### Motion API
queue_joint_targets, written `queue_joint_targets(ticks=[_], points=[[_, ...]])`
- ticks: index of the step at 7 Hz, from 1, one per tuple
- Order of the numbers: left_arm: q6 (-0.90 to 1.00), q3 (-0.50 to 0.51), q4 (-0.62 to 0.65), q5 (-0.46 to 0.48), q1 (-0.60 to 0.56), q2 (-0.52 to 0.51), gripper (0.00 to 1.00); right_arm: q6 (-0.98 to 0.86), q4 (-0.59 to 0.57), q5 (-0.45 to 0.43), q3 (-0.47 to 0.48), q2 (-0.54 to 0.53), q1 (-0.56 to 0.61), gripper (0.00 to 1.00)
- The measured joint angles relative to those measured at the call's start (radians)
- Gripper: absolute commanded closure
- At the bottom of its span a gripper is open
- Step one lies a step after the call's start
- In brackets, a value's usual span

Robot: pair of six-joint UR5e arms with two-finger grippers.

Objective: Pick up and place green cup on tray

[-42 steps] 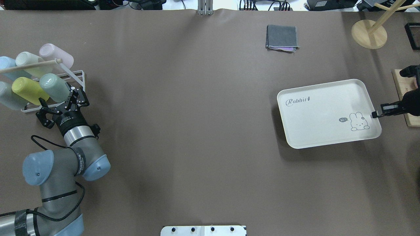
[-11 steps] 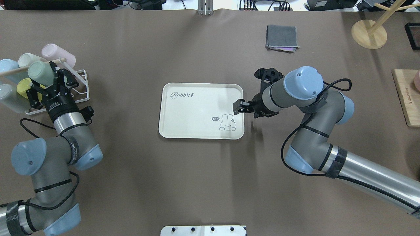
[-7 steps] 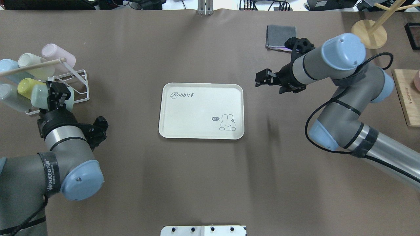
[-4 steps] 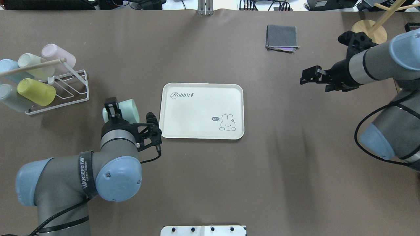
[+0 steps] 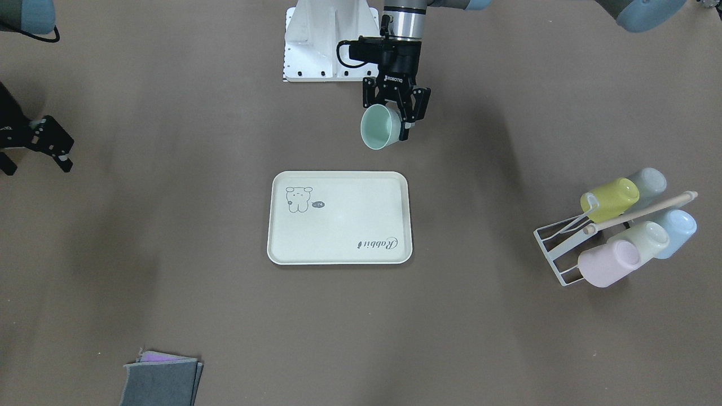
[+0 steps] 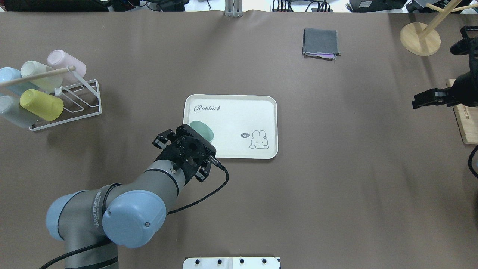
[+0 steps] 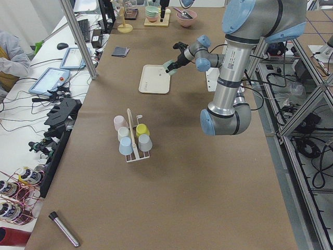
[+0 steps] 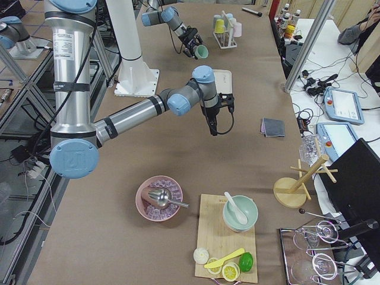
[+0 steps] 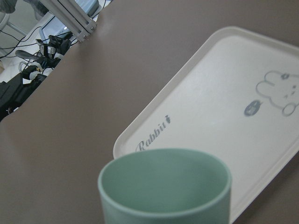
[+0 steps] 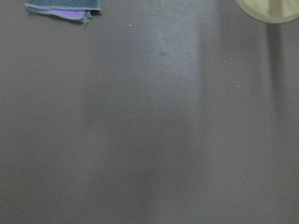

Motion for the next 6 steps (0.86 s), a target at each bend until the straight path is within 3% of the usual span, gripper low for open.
queue_joint_targets(ticks=[3, 6], points=[[-0.260, 0.108, -0.151, 0.121, 0.078, -0.046, 0.83, -0.292, -0.009, 0.095, -0.030, -0.147, 0.144, 0.00], [-0.334, 0.240, -0.233, 0.180, 0.039, -0.105, 0.83, -0.677, -0.009, 0.283, -0.195, -0.234, 0.423, 0.00]])
